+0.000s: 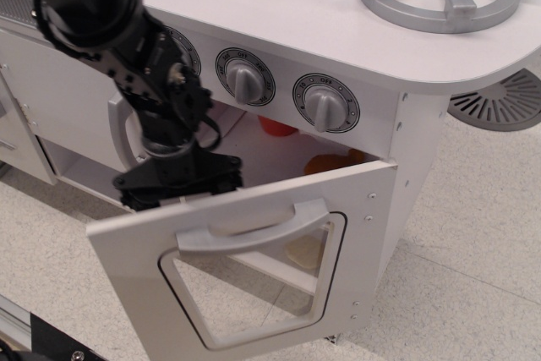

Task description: Open oven

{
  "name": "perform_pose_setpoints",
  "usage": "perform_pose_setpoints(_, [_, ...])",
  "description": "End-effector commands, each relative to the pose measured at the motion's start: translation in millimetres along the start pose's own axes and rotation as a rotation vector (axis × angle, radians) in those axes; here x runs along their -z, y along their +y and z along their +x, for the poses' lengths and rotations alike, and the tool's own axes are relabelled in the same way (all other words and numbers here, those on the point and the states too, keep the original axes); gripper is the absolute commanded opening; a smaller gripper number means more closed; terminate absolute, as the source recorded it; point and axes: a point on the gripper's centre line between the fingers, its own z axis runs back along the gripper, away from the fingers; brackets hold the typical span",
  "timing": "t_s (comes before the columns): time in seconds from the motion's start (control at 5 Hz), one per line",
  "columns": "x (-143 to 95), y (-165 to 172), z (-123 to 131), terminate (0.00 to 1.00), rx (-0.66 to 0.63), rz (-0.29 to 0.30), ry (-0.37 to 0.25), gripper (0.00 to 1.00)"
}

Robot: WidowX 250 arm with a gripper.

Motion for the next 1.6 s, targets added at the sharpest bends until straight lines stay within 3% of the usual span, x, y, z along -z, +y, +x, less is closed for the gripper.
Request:
perform_pose_setpoints(0.0, [-27,-33,-43,0.00,-0.127,-0.094,-0.029,1.00])
perform_pose_setpoints(0.2, [-32,-43,-57,0.00,-0.183,-0.100,-0.001,1.00])
perform_pose_setpoints(1.4, [-32,-43,-57,0.00,-0.183,-0.100,-0.001,1.00])
